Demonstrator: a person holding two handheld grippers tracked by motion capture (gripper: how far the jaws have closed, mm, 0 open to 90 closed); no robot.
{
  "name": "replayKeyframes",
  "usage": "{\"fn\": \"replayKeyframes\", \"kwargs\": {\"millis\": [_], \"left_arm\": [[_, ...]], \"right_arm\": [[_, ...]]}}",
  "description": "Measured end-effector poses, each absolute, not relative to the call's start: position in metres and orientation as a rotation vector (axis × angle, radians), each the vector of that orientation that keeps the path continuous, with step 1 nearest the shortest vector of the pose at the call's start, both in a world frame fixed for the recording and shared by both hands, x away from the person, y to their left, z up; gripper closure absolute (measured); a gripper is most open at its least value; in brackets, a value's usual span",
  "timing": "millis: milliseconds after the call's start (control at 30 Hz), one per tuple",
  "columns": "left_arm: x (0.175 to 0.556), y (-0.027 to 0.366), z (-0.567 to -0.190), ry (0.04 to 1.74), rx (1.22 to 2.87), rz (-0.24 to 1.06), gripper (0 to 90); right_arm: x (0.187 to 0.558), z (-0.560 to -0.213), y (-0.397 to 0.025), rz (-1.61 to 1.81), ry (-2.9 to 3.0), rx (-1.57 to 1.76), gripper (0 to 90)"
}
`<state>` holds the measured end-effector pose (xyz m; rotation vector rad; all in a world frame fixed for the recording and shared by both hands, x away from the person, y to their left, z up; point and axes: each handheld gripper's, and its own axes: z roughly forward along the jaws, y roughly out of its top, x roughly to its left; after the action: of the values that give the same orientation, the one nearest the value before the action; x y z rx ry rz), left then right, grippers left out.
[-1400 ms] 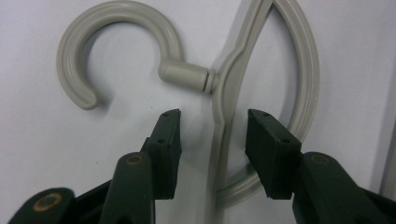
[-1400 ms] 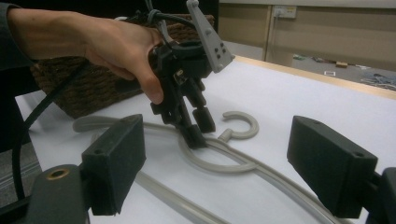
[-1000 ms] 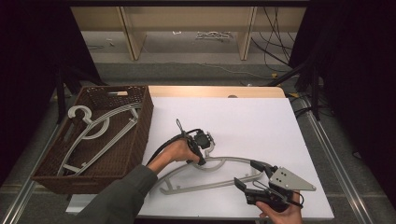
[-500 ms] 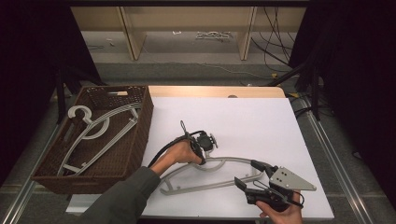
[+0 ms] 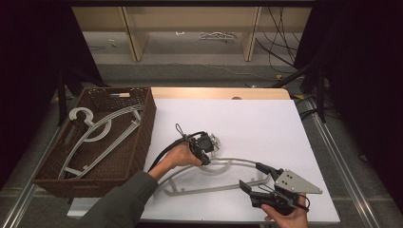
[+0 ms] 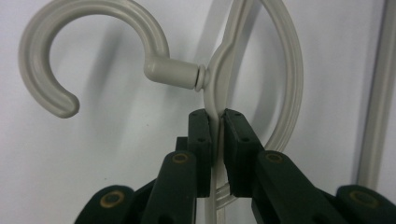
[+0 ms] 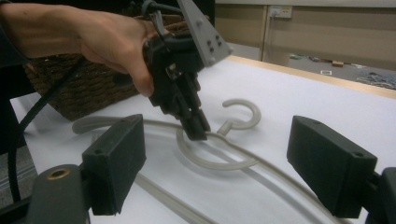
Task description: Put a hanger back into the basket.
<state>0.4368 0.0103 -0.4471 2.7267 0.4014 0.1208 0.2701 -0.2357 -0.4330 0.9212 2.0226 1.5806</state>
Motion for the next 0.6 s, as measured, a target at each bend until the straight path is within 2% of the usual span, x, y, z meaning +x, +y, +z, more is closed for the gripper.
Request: {"fn": "replayKeyframes", "kwargs": {"millis": [133,600], "left_arm": [[0.436,0.015,-0.435,0.403,2.696,0.189,82.3],[0.440,0.031,-0.394,0.445,2.548,0.303,82.9]], "right_arm": [[0.270,-0.433,-0.236,1.569,2.010,0.913,20.5],[0.270,-0.433,-0.236,1.573,2.013,0.917,20.5]]}}
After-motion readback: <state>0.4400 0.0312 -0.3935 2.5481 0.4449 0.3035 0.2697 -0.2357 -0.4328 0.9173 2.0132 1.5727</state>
